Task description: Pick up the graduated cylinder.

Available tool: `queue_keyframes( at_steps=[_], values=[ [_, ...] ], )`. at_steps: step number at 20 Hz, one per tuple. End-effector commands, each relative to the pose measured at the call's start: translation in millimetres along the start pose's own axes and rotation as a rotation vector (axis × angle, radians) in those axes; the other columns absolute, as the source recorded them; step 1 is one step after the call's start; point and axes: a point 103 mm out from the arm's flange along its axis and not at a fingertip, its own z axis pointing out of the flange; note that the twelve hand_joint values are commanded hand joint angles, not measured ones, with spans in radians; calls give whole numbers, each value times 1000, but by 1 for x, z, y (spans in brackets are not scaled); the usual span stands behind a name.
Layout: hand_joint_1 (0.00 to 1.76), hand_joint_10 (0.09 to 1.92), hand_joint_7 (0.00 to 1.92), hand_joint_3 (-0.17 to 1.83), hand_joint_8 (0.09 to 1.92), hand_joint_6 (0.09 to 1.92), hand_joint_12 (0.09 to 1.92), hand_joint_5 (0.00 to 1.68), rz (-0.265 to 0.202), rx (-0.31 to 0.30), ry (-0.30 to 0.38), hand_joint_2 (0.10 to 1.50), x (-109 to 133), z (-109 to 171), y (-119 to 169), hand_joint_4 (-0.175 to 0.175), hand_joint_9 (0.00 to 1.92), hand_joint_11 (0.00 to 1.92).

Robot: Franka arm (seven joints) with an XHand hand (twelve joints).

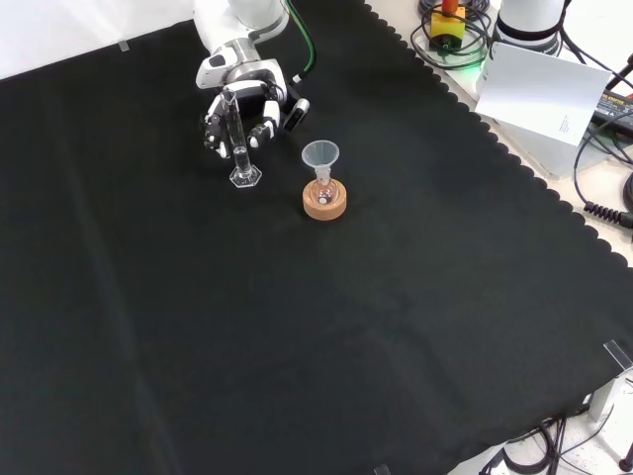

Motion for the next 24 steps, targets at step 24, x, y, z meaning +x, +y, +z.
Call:
queue_keyframes(
  at_steps=[24],
  values=[
    [1174,137,925,686,518,530,934,748,-8,-2,24,724,0,6,2,5,1201,1005]
  ],
)
